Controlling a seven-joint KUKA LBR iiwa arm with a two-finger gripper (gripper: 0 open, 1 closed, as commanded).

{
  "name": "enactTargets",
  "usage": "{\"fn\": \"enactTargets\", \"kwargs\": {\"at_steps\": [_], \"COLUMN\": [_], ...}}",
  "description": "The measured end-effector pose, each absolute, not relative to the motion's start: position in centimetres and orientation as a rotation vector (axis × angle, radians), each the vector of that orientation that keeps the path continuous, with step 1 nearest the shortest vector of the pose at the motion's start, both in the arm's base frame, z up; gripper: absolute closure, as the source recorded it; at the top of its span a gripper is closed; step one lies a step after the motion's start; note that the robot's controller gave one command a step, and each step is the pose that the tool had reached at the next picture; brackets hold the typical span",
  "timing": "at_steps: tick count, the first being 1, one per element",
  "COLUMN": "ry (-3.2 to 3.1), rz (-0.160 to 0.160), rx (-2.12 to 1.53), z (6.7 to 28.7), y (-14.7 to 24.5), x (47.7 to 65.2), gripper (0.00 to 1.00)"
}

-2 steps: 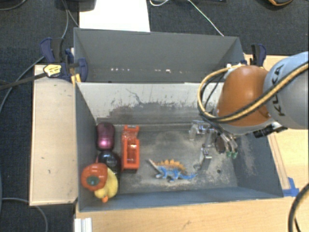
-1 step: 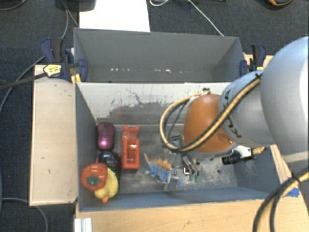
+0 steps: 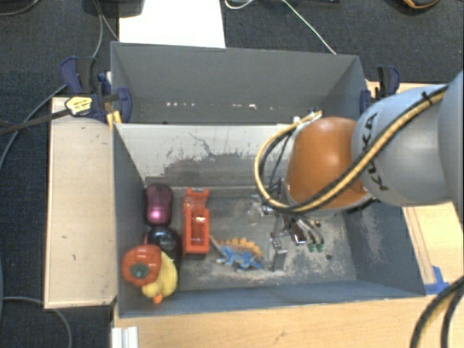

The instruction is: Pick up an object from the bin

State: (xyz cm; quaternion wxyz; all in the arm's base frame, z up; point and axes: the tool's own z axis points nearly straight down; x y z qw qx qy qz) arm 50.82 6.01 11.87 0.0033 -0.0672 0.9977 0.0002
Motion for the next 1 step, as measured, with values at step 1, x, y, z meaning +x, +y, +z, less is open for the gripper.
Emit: {"fn": "enactTargets", "kwargs": {"at_steps": [1], "ry": [3.133], "rz": [0.001], "rx": [0.315], "z": [10.00], "y": [10.60], "x": [47.77], "gripper": [0.00]}}
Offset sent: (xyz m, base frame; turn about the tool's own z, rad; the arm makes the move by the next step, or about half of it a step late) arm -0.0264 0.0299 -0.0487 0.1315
